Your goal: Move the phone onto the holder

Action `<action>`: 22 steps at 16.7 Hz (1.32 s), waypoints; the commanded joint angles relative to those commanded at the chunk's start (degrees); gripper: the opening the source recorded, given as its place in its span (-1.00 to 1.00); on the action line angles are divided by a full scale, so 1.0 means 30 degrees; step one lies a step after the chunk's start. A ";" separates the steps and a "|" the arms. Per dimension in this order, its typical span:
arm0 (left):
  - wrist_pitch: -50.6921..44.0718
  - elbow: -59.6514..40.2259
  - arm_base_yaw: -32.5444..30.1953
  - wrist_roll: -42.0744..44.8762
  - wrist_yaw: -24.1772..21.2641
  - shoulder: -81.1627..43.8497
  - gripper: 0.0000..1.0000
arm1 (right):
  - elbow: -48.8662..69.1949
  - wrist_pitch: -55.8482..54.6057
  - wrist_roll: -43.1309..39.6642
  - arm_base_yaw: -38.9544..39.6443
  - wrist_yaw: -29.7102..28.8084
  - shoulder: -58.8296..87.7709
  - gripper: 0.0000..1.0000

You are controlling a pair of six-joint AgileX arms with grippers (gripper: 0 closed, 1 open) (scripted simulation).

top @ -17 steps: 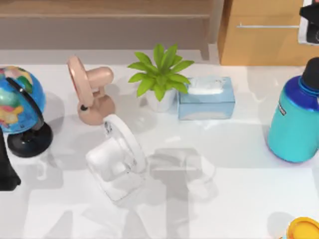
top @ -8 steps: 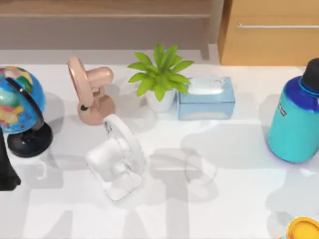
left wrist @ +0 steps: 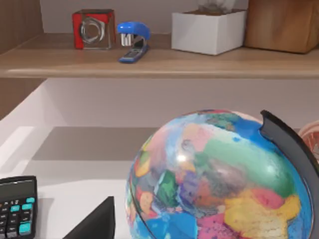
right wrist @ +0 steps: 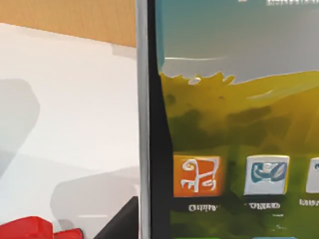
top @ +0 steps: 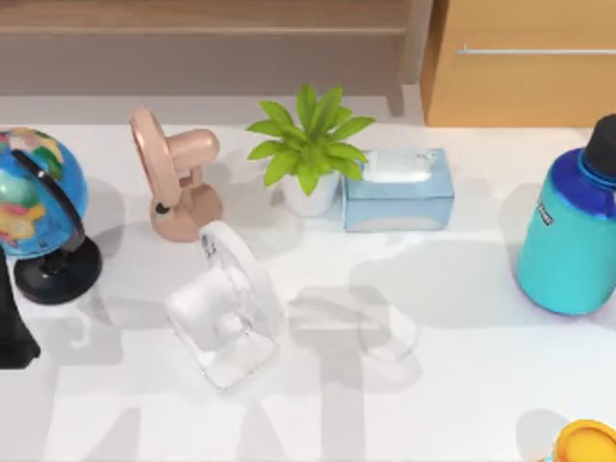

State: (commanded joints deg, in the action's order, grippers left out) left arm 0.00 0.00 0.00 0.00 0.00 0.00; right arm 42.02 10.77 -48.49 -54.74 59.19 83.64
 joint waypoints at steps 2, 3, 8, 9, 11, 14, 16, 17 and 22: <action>0.0000 0.0000 0.0000 0.0000 0.0000 0.0000 1.00 | 0.0000 0.0000 0.0000 0.0000 0.0000 0.0000 -1.00; 0.0000 0.0000 0.0000 0.0000 0.0000 0.0000 1.00 | 0.0000 0.0000 0.0000 0.0000 0.0000 0.0000 -1.00; 0.0000 0.0000 0.0000 0.0000 0.0000 0.0000 1.00 | -0.0450 -0.0542 0.1203 0.0649 0.0284 0.0115 -1.00; 0.0000 0.0000 0.0000 0.0000 0.0000 0.0000 1.00 | -0.0513 -0.0936 0.1761 0.0892 0.0405 0.0176 -1.00; 0.0000 0.0000 0.0000 0.0000 0.0000 0.0000 1.00 | -0.0467 -0.1877 0.2898 0.1354 0.0523 0.0369 -1.00; 0.0000 0.0000 0.0000 0.0000 0.0000 0.0000 1.00 | -0.0207 -0.3352 0.4190 0.1925 0.0145 0.0862 -1.00; 0.0000 0.0000 0.0000 0.0000 0.0000 0.0000 1.00 | -0.0085 -0.4226 0.4534 0.2209 -0.0589 0.1274 -1.00; 0.0000 0.0000 0.0000 0.0000 0.0000 0.0000 1.00 | -0.0089 -0.4606 0.4543 0.2410 -0.1022 0.1448 -1.00; 0.0000 0.0000 0.0000 0.0000 0.0000 0.0000 1.00 | -0.0194 -0.5419 0.4234 0.3127 -0.2156 0.1719 -1.00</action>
State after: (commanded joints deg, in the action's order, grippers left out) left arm 0.00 0.00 0.00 0.00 0.00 0.00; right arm 41.44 -5.48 -35.79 -45.36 52.72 88.80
